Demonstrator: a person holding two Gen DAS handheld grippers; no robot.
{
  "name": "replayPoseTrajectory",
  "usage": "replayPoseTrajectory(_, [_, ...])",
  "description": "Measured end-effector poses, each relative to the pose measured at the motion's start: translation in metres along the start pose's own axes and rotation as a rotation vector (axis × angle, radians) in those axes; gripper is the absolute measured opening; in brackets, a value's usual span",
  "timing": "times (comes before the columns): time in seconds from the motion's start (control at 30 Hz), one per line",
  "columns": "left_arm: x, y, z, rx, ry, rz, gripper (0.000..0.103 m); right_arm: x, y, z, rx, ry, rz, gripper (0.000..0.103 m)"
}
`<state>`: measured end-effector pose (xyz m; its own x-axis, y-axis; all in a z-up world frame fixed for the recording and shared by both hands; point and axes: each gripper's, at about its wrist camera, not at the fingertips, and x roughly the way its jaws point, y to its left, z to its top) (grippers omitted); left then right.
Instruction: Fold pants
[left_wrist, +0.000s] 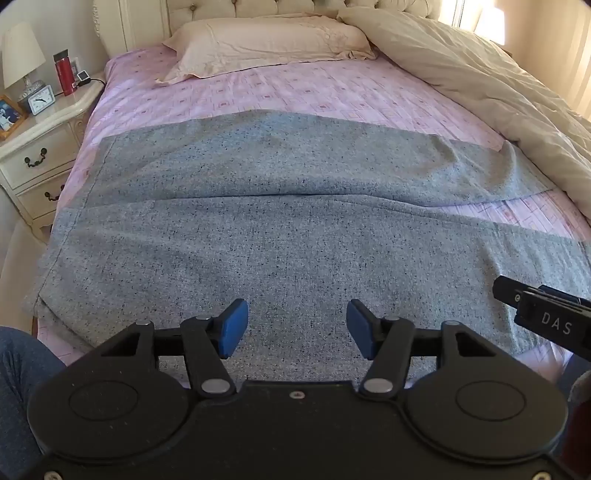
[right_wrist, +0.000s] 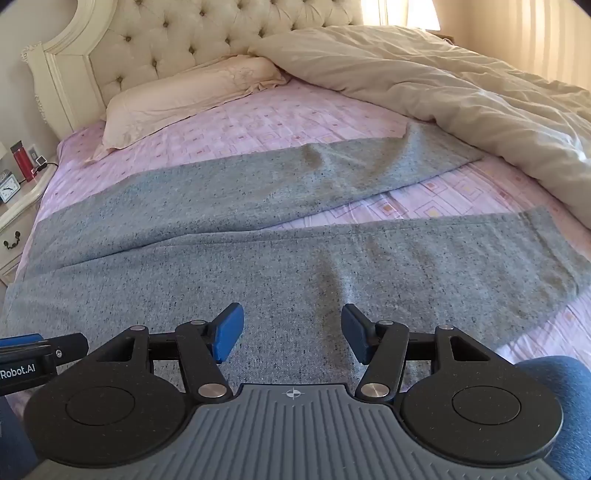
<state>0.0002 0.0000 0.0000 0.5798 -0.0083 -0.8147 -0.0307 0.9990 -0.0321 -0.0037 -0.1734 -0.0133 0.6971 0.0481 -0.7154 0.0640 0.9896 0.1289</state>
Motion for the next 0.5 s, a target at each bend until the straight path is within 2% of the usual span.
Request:
replayPoseTrajectory(0.33, [0.000,0.003,-0.001,0.002,0.003,0.008,0.063,0.000,0.010,-0.004,-0.008,0.018,-0.010,0.057])
replayPoseTrajectory(0.5, [0.002,0.003,-0.002,-0.004,0.006,0.019,0.063,0.008,0.000,0.000,-0.010,0.052,-0.011,0.057])
